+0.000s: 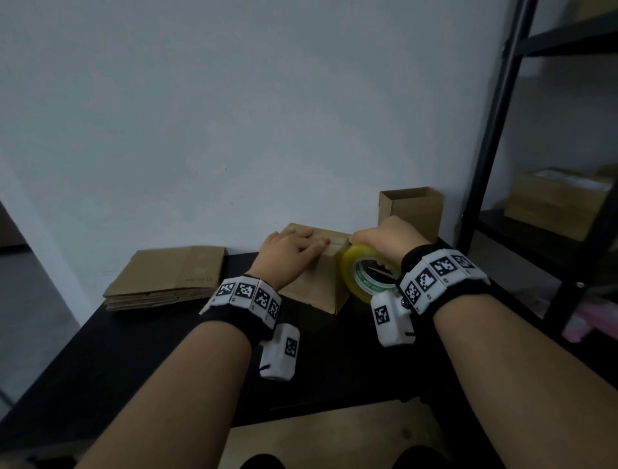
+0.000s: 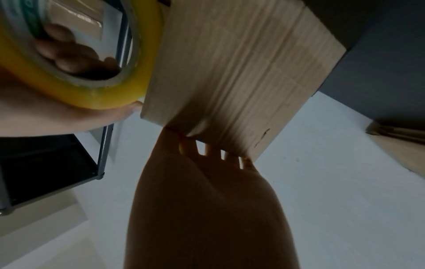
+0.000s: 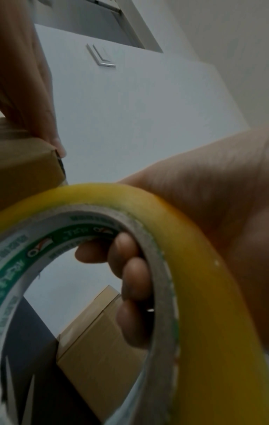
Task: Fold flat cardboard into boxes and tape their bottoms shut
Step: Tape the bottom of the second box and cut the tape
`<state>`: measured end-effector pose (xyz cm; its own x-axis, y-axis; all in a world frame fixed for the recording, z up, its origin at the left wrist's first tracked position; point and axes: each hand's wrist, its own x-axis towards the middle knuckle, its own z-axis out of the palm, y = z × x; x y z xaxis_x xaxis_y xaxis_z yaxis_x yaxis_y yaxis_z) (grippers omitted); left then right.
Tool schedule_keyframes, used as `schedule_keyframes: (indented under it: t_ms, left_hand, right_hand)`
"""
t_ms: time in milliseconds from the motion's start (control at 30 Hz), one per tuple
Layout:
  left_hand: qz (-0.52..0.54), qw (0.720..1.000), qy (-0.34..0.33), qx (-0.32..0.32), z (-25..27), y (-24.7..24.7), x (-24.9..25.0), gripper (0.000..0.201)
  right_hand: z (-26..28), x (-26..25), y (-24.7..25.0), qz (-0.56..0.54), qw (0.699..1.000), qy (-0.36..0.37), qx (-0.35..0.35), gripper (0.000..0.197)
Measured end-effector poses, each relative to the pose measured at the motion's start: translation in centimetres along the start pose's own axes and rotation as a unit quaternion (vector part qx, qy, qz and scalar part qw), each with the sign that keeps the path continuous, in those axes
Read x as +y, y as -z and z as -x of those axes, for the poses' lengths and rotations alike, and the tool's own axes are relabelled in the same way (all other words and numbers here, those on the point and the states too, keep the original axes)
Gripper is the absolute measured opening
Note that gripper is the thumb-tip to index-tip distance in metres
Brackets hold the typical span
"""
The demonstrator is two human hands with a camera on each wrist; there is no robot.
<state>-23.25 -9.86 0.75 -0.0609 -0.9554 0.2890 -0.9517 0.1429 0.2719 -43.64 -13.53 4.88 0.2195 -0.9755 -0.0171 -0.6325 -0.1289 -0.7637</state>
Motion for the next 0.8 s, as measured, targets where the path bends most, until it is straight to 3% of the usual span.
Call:
schedule_keyframes:
  t_ms: [200, 300, 433, 600, 733, 800]
  left_hand:
    - [-0.131, 0.983, 0.025, 0.129, 1.3, 0.7, 0.4, 0.035]
    - [-0.226, 0.961, 0.056, 0.148, 1.4, 1.4, 0.5, 0.039]
    - [-0.252, 0.957, 0.101, 0.099, -0.2, 2.9, 0.9, 0.037]
    - [-0.155, 0.981, 0.11, -0.047, -1.4, 1.9, -0.7, 0.041]
    - [-0.157, 0.977, 0.131, -0.057, -1.3, 1.5, -1.2, 0.044]
    - [-0.151, 0.975, 0.15, -0.061, -1.5, 1.6, -0.9, 0.048]
  right_hand:
    - [-0.7, 0.4, -0.2, -0.031, 0.999, 0.024, 0.015, 0.061]
    - [-1.4, -0.1, -0.8, -0.025, 0.999, 0.038, 0.012, 0.068]
    - [-2.5, -1.0, -1.8, -0.006, 0.998, 0.065, -0.003, 0.064]
    - [-3.1, -0.8, -2.1, -0.027, 0.998, 0.058, -0.018, 0.056]
    - [-3.1, 0.9, -1.5, -0.149, 0.988, 0.027, -0.017, 0.072]
    - [-2.6, 2.0, -1.5, -0.184, 0.981, 0.044, -0.034, 0.067]
